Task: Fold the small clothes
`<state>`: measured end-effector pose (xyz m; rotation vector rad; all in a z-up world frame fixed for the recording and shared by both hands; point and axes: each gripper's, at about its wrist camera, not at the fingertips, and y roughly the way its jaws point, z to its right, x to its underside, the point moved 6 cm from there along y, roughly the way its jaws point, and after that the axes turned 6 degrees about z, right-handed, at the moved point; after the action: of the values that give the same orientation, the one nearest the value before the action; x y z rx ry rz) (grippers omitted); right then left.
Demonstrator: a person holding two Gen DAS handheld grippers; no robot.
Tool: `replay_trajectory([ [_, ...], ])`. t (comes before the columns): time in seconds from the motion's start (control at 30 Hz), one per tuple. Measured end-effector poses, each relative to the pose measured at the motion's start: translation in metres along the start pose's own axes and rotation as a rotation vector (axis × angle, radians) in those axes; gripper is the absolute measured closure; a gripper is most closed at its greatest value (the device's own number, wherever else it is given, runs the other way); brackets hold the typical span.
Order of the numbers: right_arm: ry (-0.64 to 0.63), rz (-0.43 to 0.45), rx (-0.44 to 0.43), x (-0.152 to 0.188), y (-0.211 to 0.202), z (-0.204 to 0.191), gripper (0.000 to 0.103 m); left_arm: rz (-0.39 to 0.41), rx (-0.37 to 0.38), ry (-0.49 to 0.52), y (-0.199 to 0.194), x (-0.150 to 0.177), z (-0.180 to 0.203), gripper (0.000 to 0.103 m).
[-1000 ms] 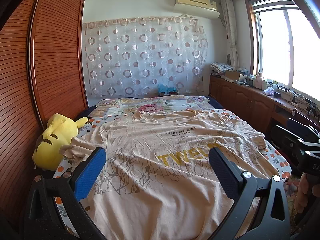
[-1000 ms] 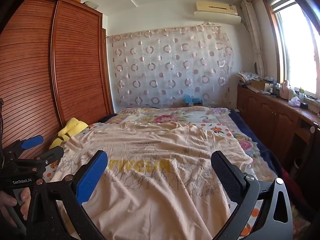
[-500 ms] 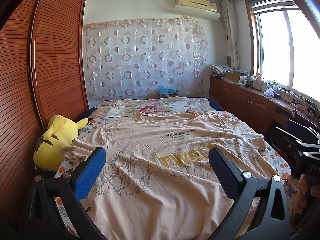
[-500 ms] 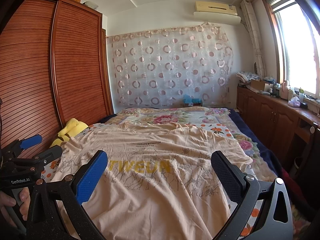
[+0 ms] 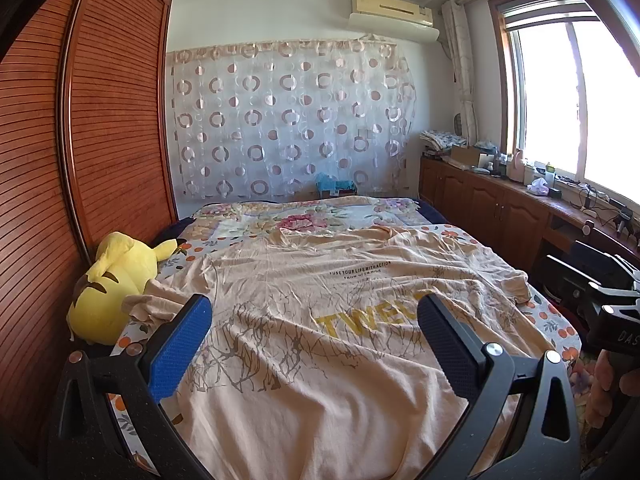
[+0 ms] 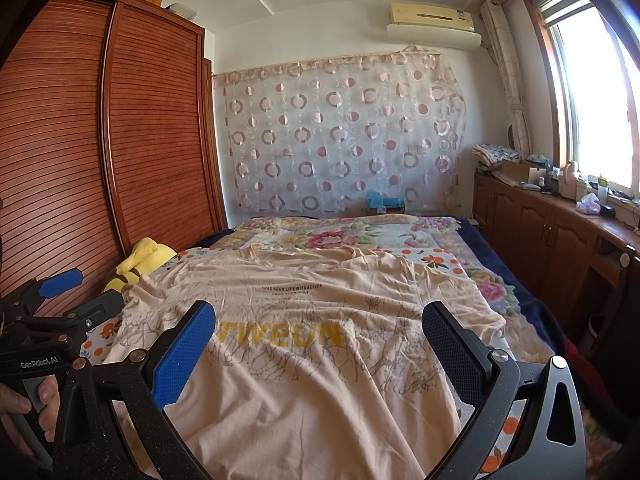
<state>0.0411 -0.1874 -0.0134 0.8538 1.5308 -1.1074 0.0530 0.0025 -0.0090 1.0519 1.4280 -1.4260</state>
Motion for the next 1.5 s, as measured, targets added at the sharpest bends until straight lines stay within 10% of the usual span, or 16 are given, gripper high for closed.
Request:
replay_trajectory([
  [1.5, 0.002, 0.003, 0.0, -0.0004, -0.0013, -0.0037, 0.0, 0.007, 0.001, -0.003, -0.0058, -0.0043, 0.0007, 0.0],
])
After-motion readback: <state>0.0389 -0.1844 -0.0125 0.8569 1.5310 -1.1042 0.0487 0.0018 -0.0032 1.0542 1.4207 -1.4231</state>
